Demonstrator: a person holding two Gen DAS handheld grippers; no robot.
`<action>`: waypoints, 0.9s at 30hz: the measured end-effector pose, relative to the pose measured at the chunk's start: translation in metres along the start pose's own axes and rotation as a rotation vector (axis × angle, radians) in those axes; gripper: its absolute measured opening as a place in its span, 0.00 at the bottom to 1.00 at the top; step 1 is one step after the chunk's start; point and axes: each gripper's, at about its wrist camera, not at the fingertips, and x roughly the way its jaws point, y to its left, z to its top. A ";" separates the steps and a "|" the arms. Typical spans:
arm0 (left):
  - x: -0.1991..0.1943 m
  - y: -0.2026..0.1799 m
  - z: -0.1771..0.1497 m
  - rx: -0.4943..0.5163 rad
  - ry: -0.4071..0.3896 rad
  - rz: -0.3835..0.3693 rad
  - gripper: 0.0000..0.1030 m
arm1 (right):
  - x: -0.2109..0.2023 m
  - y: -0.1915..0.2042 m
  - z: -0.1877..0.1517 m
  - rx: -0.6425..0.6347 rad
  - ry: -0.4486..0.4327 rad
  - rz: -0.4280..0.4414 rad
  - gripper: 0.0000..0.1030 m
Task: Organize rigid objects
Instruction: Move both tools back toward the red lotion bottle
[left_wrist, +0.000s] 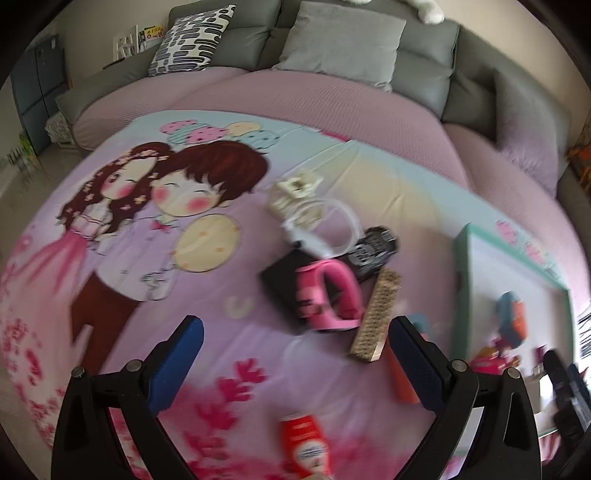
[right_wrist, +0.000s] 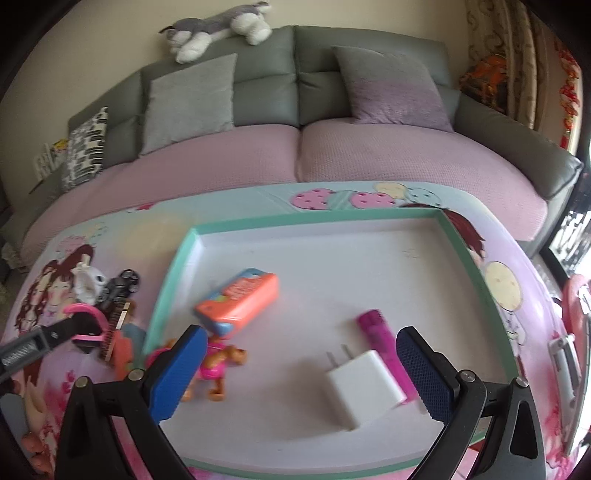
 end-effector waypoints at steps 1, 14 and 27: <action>0.000 0.003 0.000 0.007 0.005 0.009 0.97 | 0.002 0.005 0.000 -0.001 0.010 0.016 1.00; 0.000 0.043 -0.001 -0.038 0.057 0.005 0.97 | 0.004 0.096 -0.016 -0.175 0.042 0.230 0.94; 0.016 0.036 -0.039 0.066 0.198 -0.037 0.97 | 0.008 0.079 -0.015 -0.117 0.050 0.163 0.89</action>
